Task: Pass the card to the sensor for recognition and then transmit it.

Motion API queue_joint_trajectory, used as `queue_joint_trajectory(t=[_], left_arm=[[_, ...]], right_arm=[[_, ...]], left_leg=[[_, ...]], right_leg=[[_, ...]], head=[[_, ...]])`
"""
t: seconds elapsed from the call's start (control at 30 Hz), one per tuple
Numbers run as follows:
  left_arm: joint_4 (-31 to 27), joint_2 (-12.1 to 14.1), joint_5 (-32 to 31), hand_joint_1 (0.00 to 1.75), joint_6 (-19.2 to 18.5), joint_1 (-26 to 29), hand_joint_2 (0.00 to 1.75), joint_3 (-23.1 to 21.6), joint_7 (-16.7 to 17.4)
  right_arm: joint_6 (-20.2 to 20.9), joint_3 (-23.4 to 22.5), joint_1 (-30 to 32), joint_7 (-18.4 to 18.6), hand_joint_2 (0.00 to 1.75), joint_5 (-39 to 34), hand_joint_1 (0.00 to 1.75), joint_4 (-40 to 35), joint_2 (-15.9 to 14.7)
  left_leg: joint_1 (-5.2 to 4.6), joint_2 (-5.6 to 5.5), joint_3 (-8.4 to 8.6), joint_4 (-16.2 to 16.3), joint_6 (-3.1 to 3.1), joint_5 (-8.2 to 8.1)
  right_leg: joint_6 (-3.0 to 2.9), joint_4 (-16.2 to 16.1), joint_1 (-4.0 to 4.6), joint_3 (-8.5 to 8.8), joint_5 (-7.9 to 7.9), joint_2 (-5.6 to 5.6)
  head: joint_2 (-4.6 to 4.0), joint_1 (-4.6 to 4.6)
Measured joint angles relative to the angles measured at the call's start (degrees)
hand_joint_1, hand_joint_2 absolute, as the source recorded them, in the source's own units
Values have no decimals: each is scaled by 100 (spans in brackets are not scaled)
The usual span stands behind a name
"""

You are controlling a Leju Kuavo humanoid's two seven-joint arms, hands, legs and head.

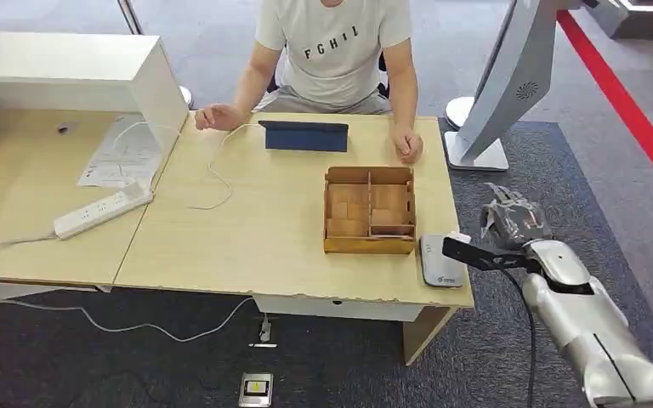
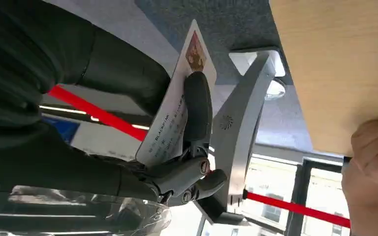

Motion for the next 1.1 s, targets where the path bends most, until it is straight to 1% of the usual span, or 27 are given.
queue_joint_trajectory(t=[0.37, 0.5, 0.77, 0.93, 1.1], left_arm=[[0, 15, -50, 0, -35, -2, 0, 0, -48], [0, 39, -48, 0, -37, -1, 0, 0, -48], [0, 48, -44, 0, -33, -4, 0, 0, -83], [0, 50, -46, 0, -31, -5, 0, 0, -94], [0, 50, -53, 0, -13, -5, 0, 0, -118]], right_arm=[[-107, -46, 259, -118, 175, -149, 175, -100, -72], [-105, -79, 353, -214, 175, -188, 175, -177, -100], [-51, -79, 526, -282, 175, -258, 175, -407, -151], [114, -76, 749, -230, 175, -354, 175, -827, -162], [304, -74, 953, -173, 175, -426, 175, -1458, -205]], left_leg=[[0, 0, 0, 0, 0, 0], [0, 0, 0, 0, 0, 0], [0, 0, 0, 0, 0, 0], [0, 0, -1, 0, 0, 0], [0, 0, 0, -1, 0, 0]], right_leg=[[0, 0, 0, 0, 0, 0], [0, 0, 0, -1, 0, 0], [0, 0, 0, 0, 0, 0], [0, 0, 0, 0, 0, 0], [0, 0, 0, 0, 0, 0]], head=[[0, 0], [0, -2], [0, 0], [0, 0], [0, 0]])
